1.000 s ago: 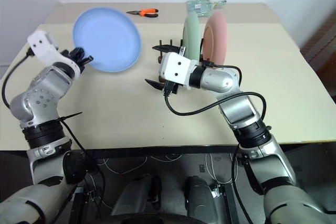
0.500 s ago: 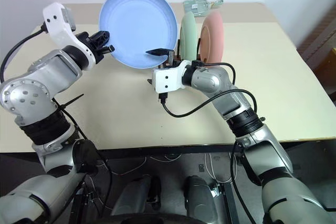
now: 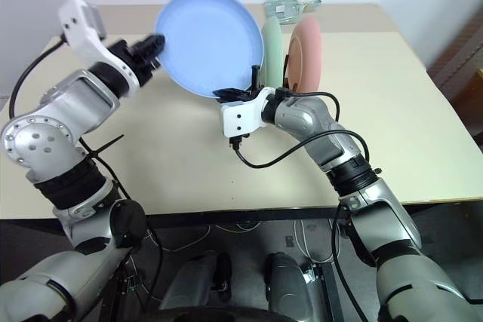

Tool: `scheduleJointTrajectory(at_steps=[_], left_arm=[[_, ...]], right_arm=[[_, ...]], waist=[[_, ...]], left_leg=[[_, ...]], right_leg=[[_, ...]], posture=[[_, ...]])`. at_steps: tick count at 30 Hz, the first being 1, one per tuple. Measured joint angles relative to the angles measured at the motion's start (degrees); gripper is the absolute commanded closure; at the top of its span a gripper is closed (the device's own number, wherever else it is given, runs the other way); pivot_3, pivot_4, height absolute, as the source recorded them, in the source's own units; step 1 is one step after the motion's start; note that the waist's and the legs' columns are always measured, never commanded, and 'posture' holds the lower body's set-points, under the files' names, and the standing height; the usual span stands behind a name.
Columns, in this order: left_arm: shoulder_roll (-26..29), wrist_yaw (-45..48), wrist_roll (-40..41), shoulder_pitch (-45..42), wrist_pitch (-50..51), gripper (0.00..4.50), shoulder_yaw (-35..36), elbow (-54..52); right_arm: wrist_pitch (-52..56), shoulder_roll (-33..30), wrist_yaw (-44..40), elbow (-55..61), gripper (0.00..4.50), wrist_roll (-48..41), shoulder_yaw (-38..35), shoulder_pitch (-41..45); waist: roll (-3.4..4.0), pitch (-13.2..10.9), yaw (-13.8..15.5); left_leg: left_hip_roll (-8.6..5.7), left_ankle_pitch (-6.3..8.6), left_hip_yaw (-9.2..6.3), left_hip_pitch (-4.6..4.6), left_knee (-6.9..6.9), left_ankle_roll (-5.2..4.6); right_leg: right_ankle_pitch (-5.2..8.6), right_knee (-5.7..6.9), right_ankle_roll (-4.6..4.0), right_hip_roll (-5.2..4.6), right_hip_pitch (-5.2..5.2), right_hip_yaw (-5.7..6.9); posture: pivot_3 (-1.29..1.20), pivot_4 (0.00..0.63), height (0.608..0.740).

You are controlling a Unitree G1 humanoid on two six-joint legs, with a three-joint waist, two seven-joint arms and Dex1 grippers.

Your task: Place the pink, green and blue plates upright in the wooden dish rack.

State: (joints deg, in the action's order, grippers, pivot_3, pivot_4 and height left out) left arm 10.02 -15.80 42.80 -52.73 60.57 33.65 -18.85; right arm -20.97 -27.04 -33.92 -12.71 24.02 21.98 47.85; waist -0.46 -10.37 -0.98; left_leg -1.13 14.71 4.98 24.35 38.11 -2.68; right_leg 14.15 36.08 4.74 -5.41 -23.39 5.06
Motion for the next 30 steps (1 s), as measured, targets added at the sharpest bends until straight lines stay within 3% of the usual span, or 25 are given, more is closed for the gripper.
scheduleJointTrajectory(at_steps=[2, 5, 8, 10, 13, 16, 19, 22, 30], left_arm=[[4.22, -1.39, -4.16, -0.04, -5.67, 2.19, 0.86, 2.46], [13.99, 0.58, -13.21, 6.84, -13.26, 2.19, -0.87, 7.30], [17.00, 5.26, -17.81, 14.42, -17.84, 2.19, -3.70, 10.07], [18.86, 10.55, -20.77, 20.89, -21.70, 2.19, -8.78, 10.15], [18.14, 17.41, -22.50, 27.78, -25.39, 2.19, -16.16, 9.31], [17.48, 23.65, -23.60, 33.52, -28.28, 2.19, -22.99, 6.43], [17.34, 28.55, -24.71, 37.96, -30.07, 2.19, -28.71, 3.78], [16.62, 30.40, -24.81, 39.30, -30.16, 2.19, -30.00, 3.73], [16.27, 32.66, -25.03, 39.28, -30.13, 2.19, -29.93, 3.04]], right_arm=[[-0.87, -0.04, 0.07, 0.05, 4.50, -0.10, -0.20, 0.02], [-1.84, -0.04, -0.16, 0.23, 4.50, -1.62, -0.82, 0.28], [-1.72, 0.84, -1.39, 1.42, 4.50, -5.56, -2.46, 1.22], [2.22, 3.60, -3.62, 4.36, 4.50, -13.03, -4.73, 2.34], [13.79, 8.54, -5.33, 10.65, 4.50, -26.30, -9.57, 3.61], [31.91, 13.44, -3.61, 16.40, 4.50, -42.07, -15.28, 4.40], [51.00, 18.56, 4.48, 17.55, 4.50, -57.50, -22.83, 6.77], [61.70, 22.29, 12.72, 16.99, 4.50, -66.83, -28.70, 8.75], [70.81, 24.19, 22.78, 9.34, 4.50, -74.51, -34.90, 11.80]], waist=[[0.01, 0.00, -0.30], [0.04, 0.00, -0.57], [0.03, -0.01, 0.22], [0.01, -0.01, 0.40], [0.00, 0.00, 0.46], [0.03, -0.01, 0.04], [0.10, 0.00, -0.24], [0.11, -0.01, -0.24], [0.13, 0.01, -0.09]], left_leg=[[0.02, -0.02, 0.09, -0.15, -0.13, 0.04], [0.06, -0.05, 0.15, -0.24, -0.24, 0.09], [0.04, -0.04, 0.12, -0.20, -0.19, 0.09], [0.01, -0.03, 0.07, -0.16, -0.19, 0.10], [-0.01, 0.04, -0.04, -0.10, -0.16, 0.21], [0.01, 0.06, -0.06, -0.09, -0.18, 0.24], [0.03, 0.07, -0.05, -0.07, -0.25, 0.26], [0.03, 0.08, -0.03, 0.11, -0.31, 0.25], [0.01, 0.02, 0.09, 0.17, -0.37, 0.03]], right_leg=[[0.01, 0.03, -0.01, 0.06, 0.01, -0.05], [0.02, 0.05, -0.04, 0.20, 0.01, -0.08], [0.02, 0.03, -0.04, 0.11, 0.04, -0.07], [0.02, 0.02, -0.04, -0.03, 0.04, -0.06], [0.02, 0.02, -0.05, -0.10, 0.06, 0.00], [0.01, 0.05, -0.08, -0.12, -0.01, 0.00], [-0.01, 0.08, -0.17, -0.15, -0.10, -0.03], [-0.02, 0.16, -0.25, -0.16, -0.39, -0.06], [-0.02, 0.14, -0.25, -0.20, -0.46, -0.08]], posture=[[0.00, 0.150, 0.740], [0.00, 0.150, 0.740], [0.00, 0.150, 0.740], [0.00, 0.150, 0.740], [0.00, 0.150, 0.740], [0.00, 0.150, 0.740], [0.00, 0.150, 0.740], [0.00, 0.150, 0.740], [0.00, 0.150, 0.740]])
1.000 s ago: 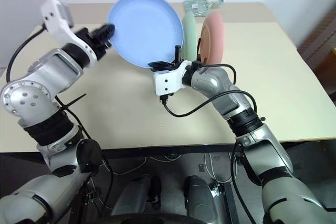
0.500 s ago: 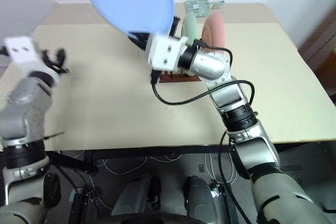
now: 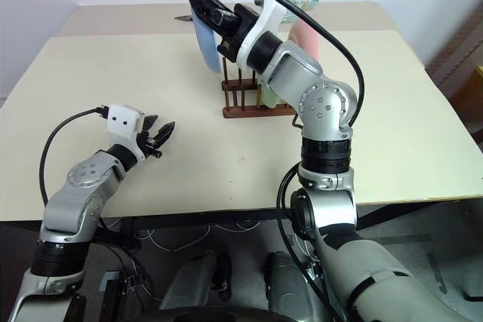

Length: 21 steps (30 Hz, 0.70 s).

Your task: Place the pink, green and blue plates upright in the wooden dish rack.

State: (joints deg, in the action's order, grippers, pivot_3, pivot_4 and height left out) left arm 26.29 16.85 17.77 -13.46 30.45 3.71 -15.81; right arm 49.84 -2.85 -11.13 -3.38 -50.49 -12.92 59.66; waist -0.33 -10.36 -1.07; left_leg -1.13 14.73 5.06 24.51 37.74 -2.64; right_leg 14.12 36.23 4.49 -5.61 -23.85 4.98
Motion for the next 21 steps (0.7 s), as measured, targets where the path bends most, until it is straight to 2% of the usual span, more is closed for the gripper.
scheduleJointTrajectory(at_steps=[17, 21], left_arm=[[-1.53, 1.69, 1.26, 0.59, 1.75, 2.19, 0.63, -2.42], [-1.56, 1.73, 1.29, 0.60, 1.75, 2.17, 0.91, -2.44]], right_arm=[[-1.13, -1.18, 3.12, -12.19, 4.50, 2.17, -3.93, 1.81], [-1.17, -1.56, 3.38, -13.95, 2.99, 2.76, -4.29, 2.39]], waist=[[0.01, 0.00, -0.05], [0.01, -0.01, -0.06]], left_leg=[[0.01, -0.02, 0.04, 0.02, -0.01, -0.07], [0.01, -0.02, 0.04, 0.02, -0.01, -0.07]], right_leg=[[0.00, 0.01, 0.01, 0.04, -0.02, -0.01], [0.00, 0.01, 0.01, 0.04, -0.02, -0.01]], posture=[[0.00, 0.150, 0.740], [0.00, 0.150, 0.740]])
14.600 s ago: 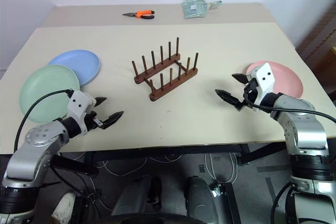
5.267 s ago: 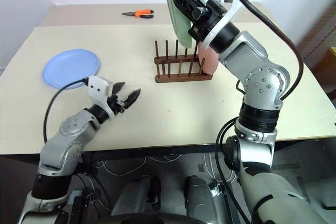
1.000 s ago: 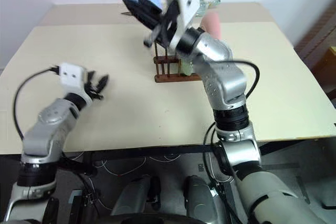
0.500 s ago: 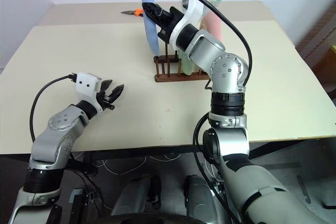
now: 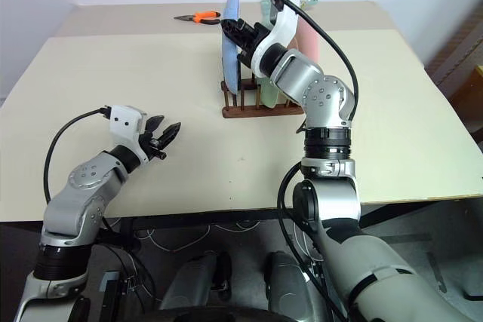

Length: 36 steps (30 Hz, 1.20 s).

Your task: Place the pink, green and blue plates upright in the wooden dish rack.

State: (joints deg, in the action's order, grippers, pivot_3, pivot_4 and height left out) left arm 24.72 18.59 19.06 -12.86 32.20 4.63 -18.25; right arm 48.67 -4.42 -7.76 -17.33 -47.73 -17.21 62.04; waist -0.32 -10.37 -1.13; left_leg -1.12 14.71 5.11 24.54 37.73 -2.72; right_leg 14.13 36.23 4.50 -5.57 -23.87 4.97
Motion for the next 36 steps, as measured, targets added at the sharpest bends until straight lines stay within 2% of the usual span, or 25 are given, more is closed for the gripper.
scheduleJointTrajectory(at_steps=[3, 11, 13, 18, 20, 22, 24, 26, 36], left_arm=[[-0.12, 0.01, 0.11, 0.00, 0.00, 2.17, 0.26, -0.03], [-1.30, -0.01, 0.12, 0.39, 0.06, 2.17, 0.15, -1.05], [-1.24, 0.03, 0.08, 0.82, 0.03, 2.17, 0.29, -1.07], [1.07, 1.35, -1.38, 2.13, -0.63, 2.17, 0.78, -0.30], [2.12, 2.75, -2.29, 2.56, -1.88, 2.17, 0.52, 0.64], [3.23, 4.03, -2.97, 3.36, -2.92, 2.17, 0.64, 2.36], [3.49, 4.96, -3.75, 3.33, -3.54, 2.17, 0.47, 3.94], [3.42, 6.25, -3.92, 2.93, -4.28, 2.17, -0.77, 4.45], [4.01, 10.50, -3.93, 6.18, -4.36, 2.17, -2.31, 3.23]], right_arm=[[-1.08, -1.73, -1.86, 0.12, 1.52, 2.62, 2.05, 0.15], [-14.53, -16.55, -17.88, 10.32, 1.52, 21.15, 19.81, -1.76], [-18.91, -21.41, -22.66, 14.55, 1.52, 23.93, 20.98, -5.11], [-19.05, -35.56, -38.10, 26.51, 1.52, 16.70, 12.16, -20.20], [-18.03, -41.92, -42.64, 29.51, 1.52, 14.92, 7.38, -29.17], [-16.88, -45.37, -45.26, 29.58, 1.52, 14.68, 3.62, -37.88], [-17.18, -46.30, -46.53, 29.22, 1.52, 15.42, 2.16, -43.63], [-18.76, -45.86, -46.35, 27.81, 1.52, 16.37, 1.72, -45.68], [-26.37, -43.25, -44.87, 15.18, 1.52, 20.77, 1.22, -45.50]], waist=[[0.00, 0.00, 0.04], [0.02, -0.01, 0.33], [0.02, -0.01, 0.55], [0.00, -0.03, 1.32], [-0.01, -0.01, 1.58], [0.02, -0.02, 1.79], [0.06, -0.02, 1.52], [0.10, -0.02, 1.28], [0.16, -0.04, 1.67]], left_leg=[[0.00, 0.00, 0.01, 0.00, 0.00, -0.01], [0.00, 0.02, 0.01, 0.06, 0.04, -0.04], [0.00, 0.04, 0.01, 0.07, 0.07, -0.07], [0.02, 0.16, -0.05, 0.01, 0.20, -0.25], [0.04, 0.20, -0.07, -0.05, 0.20, -0.28], [0.05, 0.32, -0.07, -0.11, 0.20, -0.25], [0.05, 0.40, -0.05, -0.11, 0.20, -0.31], [0.05, 0.41, -0.04, -0.12, 0.20, -0.30], [0.03, 0.30, -0.01, -0.10, 0.20, -0.18]], right_leg=[[0.00, -0.01, 0.00, 0.00, 0.00, 0.00], [0.01, -0.02, 0.02, 0.01, -0.05, 0.01], [0.00, -0.07, 0.03, 0.00, 0.00, 0.01], [0.01, -0.21, 0.05, -0.04, 0.22, 0.08], [0.01, -0.25, 0.05, -0.07, 0.29, 0.08], [0.01, -0.31, 0.04, -0.12, 0.36, 0.08], [0.01, -0.29, 0.04, -0.18, 0.31, 0.06], [0.01, -0.24, 0.03, -0.22, 0.27, 0.07], [0.01, -0.26, 0.03, -0.25, 0.25, 0.08]], posture=[[0.00, 0.150, 0.740], [0.00, 0.150, 0.740], [0.00, 0.150, 0.740], [0.00, 0.150, 0.740], [0.00, 0.150, 0.740], [0.00, 0.150, 0.740], [0.00, 0.150, 0.740], [0.00, 0.150, 0.740], [0.00, 0.150, 0.740]])
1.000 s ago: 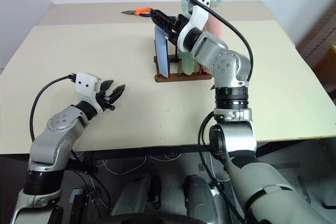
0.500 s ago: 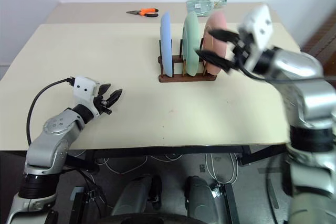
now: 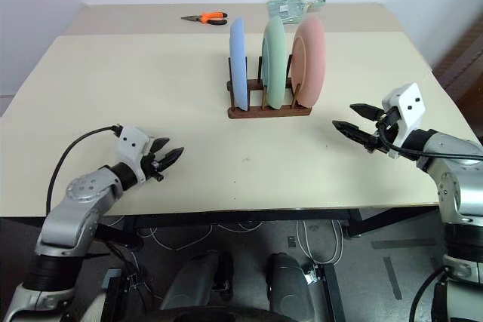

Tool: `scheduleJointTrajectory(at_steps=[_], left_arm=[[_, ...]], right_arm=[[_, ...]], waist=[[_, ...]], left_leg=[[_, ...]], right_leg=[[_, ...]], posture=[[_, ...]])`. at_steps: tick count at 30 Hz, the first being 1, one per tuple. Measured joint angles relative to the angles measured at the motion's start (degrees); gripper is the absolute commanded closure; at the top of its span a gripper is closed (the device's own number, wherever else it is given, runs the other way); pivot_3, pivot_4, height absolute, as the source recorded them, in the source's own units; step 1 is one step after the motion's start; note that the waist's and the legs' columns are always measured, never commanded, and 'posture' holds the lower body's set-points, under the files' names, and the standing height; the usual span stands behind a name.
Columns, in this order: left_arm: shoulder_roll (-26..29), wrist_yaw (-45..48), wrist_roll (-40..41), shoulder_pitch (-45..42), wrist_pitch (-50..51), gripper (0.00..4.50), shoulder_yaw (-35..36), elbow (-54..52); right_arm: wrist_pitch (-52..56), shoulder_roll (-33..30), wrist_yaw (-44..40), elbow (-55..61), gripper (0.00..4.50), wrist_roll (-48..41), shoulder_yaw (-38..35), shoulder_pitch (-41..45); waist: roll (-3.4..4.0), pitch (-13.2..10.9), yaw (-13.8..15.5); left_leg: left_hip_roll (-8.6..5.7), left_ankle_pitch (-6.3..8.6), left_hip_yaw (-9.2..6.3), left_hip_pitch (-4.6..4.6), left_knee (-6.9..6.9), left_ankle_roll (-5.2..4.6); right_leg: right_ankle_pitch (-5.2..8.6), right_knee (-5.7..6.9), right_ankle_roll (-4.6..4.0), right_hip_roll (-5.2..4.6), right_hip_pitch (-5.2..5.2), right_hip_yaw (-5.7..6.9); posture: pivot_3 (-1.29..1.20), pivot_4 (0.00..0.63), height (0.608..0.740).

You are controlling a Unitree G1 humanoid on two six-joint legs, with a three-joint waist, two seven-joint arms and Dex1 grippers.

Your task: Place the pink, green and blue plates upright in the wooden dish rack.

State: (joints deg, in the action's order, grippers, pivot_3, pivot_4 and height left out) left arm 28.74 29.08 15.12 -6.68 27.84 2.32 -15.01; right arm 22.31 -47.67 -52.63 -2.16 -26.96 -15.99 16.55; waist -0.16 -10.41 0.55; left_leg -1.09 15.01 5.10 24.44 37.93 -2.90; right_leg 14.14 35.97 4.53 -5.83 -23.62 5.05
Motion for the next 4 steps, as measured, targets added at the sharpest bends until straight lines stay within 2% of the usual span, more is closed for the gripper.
scheduleJointTrajectory(at_steps=[4], left_arm=[[-0.13, -0.61, -0.63, 0.29, -0.29, 2.17, 0.08, -0.72]], right_arm=[[-2.02, 0.34, -0.51, -2.21, 1.52, 1.77, 0.91, 0.29]], waist=[[0.00, 0.00, 0.10]], left_leg=[[-0.01, 0.03, 0.00, 0.00, 0.01, -0.01]], right_leg=[[0.00, -0.03, 0.00, -0.01, 0.02, 0.00]], posture=[[0.00, 0.150, 0.740]])
